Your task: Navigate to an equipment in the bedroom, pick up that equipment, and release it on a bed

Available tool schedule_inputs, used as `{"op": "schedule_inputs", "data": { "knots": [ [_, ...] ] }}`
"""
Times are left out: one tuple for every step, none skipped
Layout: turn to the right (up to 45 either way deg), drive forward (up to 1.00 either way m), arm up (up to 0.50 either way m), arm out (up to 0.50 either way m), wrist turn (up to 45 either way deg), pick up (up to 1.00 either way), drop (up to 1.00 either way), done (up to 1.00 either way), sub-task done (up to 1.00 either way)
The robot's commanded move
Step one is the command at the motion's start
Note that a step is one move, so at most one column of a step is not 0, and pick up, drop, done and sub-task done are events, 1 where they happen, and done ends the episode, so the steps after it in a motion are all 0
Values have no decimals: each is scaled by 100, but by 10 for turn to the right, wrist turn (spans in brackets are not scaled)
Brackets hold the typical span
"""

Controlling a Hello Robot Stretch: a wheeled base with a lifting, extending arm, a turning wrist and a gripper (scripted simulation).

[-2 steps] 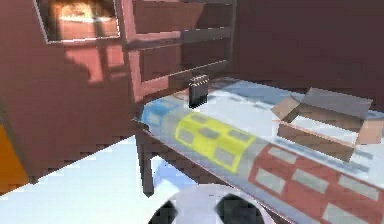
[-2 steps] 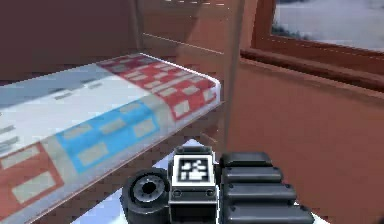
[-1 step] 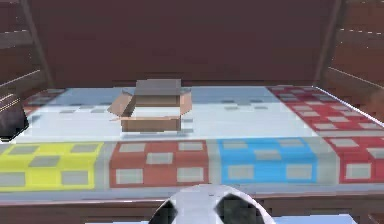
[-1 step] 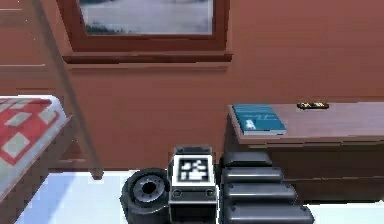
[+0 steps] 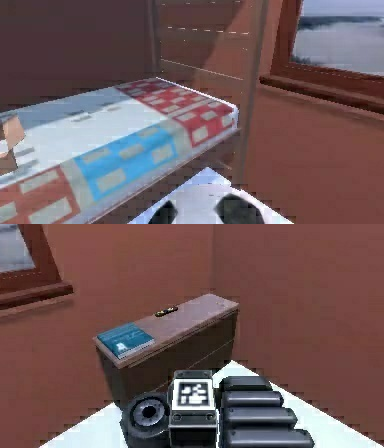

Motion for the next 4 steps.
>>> {"op": "schedule_inputs", "data": {
  "knots": [
    [-450,0,0,0,0,0,0,0,0],
    [-360,0,0,0,0,0,0,0,0],
    [210,0,0,0,0,0,0,0,0],
    [0,45,0,0,0,0,0,0,0]
  ]
}}
